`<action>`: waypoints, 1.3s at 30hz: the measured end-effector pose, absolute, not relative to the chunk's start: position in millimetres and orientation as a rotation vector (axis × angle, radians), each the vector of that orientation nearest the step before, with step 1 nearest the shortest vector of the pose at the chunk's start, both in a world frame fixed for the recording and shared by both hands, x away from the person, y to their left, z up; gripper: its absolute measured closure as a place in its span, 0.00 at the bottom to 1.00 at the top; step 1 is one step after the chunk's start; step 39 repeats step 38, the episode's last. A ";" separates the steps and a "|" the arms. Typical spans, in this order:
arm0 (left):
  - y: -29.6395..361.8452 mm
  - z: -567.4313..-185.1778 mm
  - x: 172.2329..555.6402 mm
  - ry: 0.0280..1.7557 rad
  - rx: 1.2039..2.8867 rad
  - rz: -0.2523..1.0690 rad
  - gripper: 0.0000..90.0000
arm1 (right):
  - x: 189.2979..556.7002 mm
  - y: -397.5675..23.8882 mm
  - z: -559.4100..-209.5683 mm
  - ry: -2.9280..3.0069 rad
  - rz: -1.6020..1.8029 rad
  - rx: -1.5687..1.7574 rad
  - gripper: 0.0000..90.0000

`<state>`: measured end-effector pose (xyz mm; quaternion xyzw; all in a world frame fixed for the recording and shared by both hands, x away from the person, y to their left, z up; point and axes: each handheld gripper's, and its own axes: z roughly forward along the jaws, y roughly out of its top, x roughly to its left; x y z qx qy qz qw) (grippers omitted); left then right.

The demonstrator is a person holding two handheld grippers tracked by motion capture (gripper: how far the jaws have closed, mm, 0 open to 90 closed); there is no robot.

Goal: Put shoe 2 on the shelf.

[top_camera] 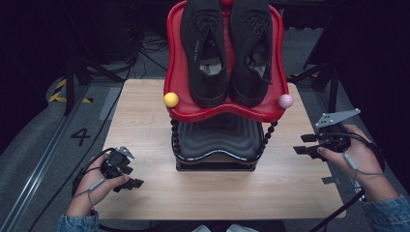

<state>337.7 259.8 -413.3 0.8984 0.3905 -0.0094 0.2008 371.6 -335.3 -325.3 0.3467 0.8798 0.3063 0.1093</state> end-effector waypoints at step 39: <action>258.1 -414.5 338.2 1.082 2.518 -0.027 0.34 | 365.0 -353.2 -448.0 2.374 1.009 1.236 0.44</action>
